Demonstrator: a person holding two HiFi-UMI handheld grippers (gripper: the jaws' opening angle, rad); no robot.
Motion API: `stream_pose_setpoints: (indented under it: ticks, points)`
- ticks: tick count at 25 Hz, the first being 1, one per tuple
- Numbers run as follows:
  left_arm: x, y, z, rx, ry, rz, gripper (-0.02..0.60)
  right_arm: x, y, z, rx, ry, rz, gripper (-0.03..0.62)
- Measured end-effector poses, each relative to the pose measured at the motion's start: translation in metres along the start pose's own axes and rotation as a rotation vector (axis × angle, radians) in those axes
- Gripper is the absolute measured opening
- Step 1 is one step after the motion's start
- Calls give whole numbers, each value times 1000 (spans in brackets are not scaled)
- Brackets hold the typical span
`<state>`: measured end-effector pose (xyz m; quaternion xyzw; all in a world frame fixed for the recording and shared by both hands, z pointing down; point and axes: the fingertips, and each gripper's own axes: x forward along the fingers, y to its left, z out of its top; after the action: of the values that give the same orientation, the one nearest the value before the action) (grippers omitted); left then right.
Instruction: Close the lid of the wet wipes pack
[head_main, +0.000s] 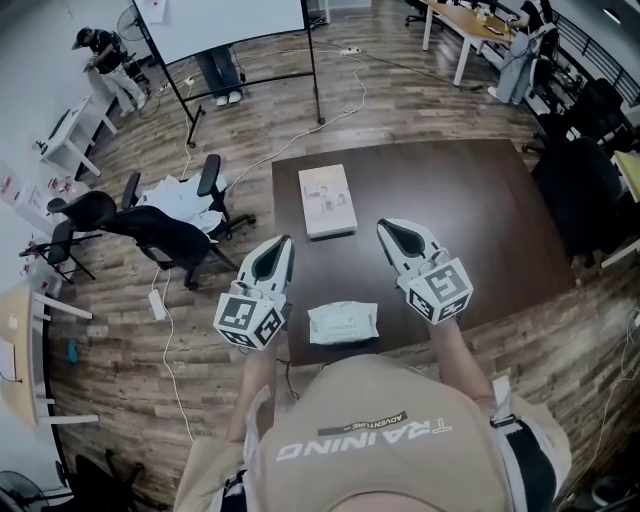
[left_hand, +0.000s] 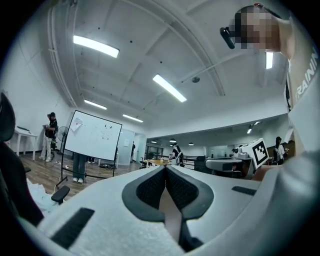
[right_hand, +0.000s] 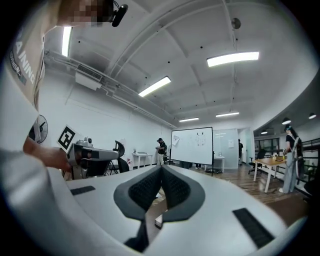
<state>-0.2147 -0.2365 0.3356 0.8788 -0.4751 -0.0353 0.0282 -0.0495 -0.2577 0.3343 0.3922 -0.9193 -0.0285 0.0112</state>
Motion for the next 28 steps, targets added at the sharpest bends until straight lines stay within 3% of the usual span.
stream_pose_setpoints:
  ticks: [10, 28]
  points:
    - [0, -2, -27, -79, 39, 8, 9, 4, 14, -15, -9, 59, 49, 14]
    - [12, 0, -35, -62, 103, -41, 9, 20, 18, -36, 31, 62, 88, 14]
